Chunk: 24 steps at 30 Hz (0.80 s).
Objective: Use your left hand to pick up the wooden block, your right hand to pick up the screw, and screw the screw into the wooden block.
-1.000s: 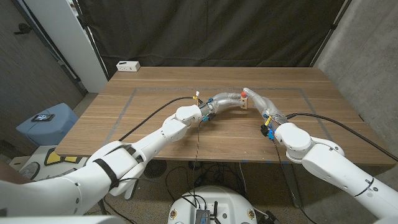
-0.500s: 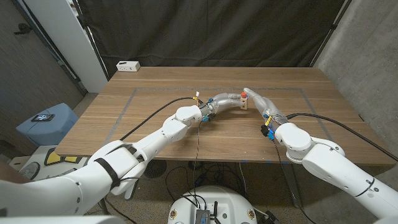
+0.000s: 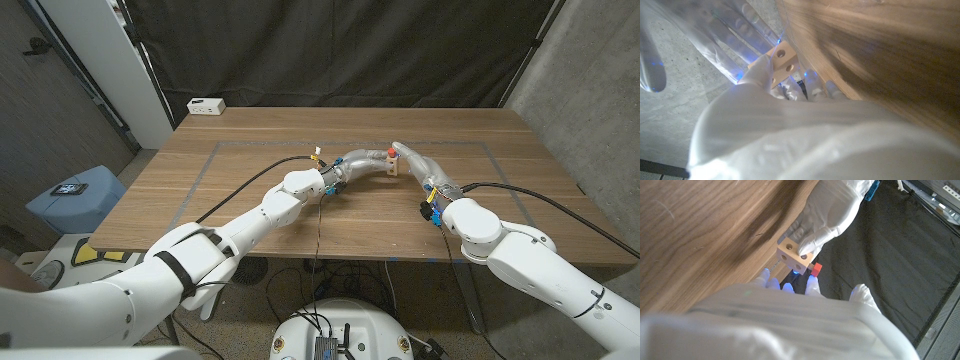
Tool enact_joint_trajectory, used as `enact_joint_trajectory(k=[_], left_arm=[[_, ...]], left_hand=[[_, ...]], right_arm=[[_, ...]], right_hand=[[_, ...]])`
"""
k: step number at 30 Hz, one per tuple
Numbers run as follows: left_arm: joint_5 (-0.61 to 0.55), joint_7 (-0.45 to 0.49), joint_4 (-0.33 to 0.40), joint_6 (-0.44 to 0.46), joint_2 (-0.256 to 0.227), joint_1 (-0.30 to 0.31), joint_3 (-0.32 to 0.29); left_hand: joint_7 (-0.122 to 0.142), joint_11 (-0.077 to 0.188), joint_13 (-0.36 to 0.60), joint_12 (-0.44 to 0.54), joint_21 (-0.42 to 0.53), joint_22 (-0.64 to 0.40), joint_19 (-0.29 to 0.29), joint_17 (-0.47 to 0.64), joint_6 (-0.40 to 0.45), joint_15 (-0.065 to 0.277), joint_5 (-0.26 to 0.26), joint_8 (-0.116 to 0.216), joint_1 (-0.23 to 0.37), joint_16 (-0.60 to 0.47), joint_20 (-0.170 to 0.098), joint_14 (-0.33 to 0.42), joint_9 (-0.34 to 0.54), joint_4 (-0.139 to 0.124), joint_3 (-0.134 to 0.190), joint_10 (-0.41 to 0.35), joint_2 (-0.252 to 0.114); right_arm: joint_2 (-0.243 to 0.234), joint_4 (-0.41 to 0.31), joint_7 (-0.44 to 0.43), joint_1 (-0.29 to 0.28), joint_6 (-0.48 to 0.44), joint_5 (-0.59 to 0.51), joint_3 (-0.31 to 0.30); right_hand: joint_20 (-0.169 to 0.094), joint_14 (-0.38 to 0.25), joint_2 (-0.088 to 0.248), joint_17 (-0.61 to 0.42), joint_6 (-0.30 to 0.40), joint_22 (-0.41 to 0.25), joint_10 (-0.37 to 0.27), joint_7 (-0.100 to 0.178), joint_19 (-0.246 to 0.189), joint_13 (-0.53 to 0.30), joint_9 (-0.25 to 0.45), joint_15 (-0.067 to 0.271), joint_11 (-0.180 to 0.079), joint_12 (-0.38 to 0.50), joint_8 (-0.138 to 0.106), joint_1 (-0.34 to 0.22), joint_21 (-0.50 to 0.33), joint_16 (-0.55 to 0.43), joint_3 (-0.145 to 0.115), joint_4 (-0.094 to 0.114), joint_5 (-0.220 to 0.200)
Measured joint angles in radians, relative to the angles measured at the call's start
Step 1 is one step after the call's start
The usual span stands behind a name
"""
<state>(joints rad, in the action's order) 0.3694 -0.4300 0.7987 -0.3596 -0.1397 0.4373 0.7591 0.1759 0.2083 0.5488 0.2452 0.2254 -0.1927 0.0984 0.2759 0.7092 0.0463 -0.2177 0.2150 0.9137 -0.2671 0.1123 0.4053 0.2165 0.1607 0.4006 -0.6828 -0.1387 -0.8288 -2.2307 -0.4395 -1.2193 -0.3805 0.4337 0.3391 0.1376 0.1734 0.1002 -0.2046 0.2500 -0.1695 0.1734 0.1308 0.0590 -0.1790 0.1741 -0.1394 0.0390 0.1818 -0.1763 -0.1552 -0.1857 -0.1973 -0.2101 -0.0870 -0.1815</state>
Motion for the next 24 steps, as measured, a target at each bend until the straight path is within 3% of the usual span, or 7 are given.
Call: enact_joint_trajectory(k=[24], left_arm=[[0.005,-0.017,-0.049,-0.015,0.020,-0.016,-0.005]], left_hand=[[0.002,-0.003,0.000,-0.002,0.000,0.000,0.000,0.000,0.002,0.000,-0.001,-0.001,-0.002,0.000,0.000,0.000,0.000,0.000,0.001,0.003,-0.002]], right_arm=[[-0.001,-0.013,0.009,0.005,-0.012,0.001,0.015]], right_hand=[[0.000,0.000,0.000,0.005,-0.004,0.000,0.000,0.003,0.000,0.000,0.000,0.000,0.000,0.000,-0.001,0.000,0.000,0.000,0.000,0.000,0.000]])
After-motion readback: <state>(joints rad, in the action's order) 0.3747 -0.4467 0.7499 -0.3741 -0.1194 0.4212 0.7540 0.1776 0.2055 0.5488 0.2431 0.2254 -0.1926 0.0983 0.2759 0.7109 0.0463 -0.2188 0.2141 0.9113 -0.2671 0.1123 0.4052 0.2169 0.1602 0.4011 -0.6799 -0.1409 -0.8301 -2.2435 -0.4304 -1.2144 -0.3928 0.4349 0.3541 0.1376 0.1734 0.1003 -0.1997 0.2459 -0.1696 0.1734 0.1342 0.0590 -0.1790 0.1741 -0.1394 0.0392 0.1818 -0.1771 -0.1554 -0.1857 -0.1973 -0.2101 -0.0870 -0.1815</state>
